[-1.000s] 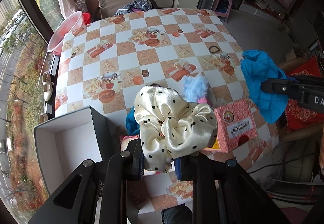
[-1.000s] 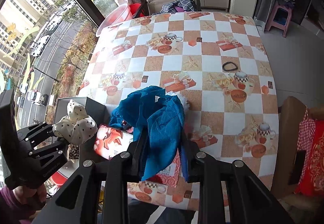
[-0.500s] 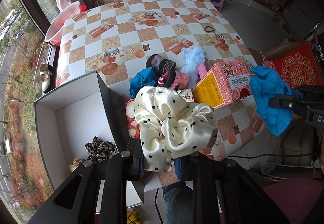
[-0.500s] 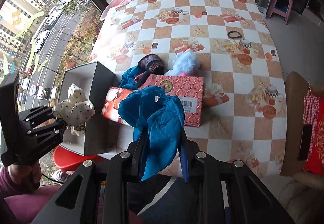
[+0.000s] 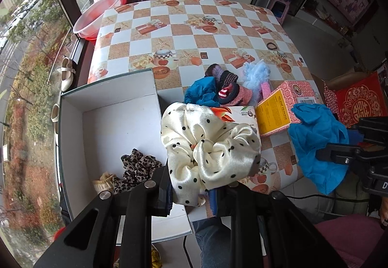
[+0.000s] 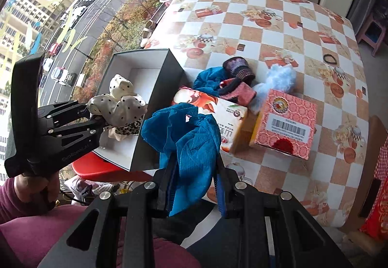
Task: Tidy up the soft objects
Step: 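Carry the blue cloth and polka-dot scrunchie with both tools over the white box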
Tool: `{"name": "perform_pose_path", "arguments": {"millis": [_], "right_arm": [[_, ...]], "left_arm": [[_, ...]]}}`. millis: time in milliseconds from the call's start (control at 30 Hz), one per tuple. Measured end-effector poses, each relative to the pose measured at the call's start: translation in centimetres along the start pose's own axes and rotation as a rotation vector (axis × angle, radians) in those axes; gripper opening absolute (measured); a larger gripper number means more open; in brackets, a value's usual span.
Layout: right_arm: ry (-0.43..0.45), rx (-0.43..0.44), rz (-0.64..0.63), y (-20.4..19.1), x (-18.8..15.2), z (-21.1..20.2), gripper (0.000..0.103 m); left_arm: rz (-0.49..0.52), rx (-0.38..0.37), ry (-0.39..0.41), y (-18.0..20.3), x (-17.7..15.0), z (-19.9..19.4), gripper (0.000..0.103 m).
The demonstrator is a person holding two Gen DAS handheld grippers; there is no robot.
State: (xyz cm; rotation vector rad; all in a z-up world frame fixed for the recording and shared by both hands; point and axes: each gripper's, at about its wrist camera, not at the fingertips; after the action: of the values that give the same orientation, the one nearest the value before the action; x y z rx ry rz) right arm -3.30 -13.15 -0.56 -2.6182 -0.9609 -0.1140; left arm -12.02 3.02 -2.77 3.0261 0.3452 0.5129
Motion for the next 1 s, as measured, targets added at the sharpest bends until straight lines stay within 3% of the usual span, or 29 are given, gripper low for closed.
{"name": "perform_pose_path", "arguments": {"millis": [467, 1000], "right_arm": [[-0.058, 0.063, -0.244, -8.7, 4.4, 3.2, 0.029], [-0.111, 0.073, -0.364, -13.0, 7.5, 6.1, 0.029]], "left_arm": [[-0.211, 0.074, 0.008, -6.0, -3.4, -0.2, 0.024], [-0.418, 0.147, 0.02, -11.1, -5.5, 0.4, 0.025]]}}
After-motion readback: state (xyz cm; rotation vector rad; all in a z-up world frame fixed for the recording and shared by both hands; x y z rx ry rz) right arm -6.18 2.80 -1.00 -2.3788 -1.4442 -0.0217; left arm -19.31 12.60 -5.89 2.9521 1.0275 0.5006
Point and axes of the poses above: each gripper's, at about its wrist camera, not at the fingertips, and z roughly the way its jaws point, y to its right, x to its top, and after that the axes turned 6 degrees about z, right-handed
